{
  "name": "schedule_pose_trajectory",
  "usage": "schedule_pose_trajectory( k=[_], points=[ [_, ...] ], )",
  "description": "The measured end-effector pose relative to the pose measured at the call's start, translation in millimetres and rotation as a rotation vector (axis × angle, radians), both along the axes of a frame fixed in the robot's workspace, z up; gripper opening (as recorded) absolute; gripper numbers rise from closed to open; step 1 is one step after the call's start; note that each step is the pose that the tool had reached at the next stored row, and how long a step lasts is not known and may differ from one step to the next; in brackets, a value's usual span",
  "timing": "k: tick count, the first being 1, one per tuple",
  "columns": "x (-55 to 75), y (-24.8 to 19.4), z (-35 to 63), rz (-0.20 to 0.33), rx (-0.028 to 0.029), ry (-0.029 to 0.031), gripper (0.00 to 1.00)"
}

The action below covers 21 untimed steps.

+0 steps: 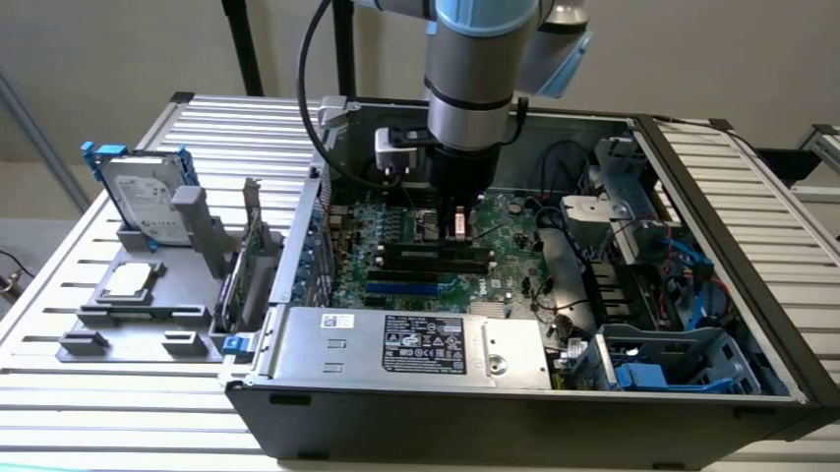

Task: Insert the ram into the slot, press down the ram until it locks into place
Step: 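Insert the ram into the slot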

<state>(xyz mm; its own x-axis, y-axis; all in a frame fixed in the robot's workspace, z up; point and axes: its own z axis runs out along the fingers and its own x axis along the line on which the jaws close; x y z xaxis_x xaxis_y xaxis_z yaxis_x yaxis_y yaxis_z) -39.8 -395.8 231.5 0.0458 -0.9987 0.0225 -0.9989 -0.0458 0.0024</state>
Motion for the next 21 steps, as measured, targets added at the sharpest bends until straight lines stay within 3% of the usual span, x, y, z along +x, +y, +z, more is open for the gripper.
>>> schedule_pose_trajectory(
  k=[5,14,21],
  points=[
    [0.0,0.6,-2.1,0.000,-0.0063,0.0000,0.14],
    [0.0,2.8,-4.4,0.000,-0.0085,0.0000,0.14],
    [0.0,2.9,-4.8,0.000,-0.0144,0.0000,0.14]
  ],
)
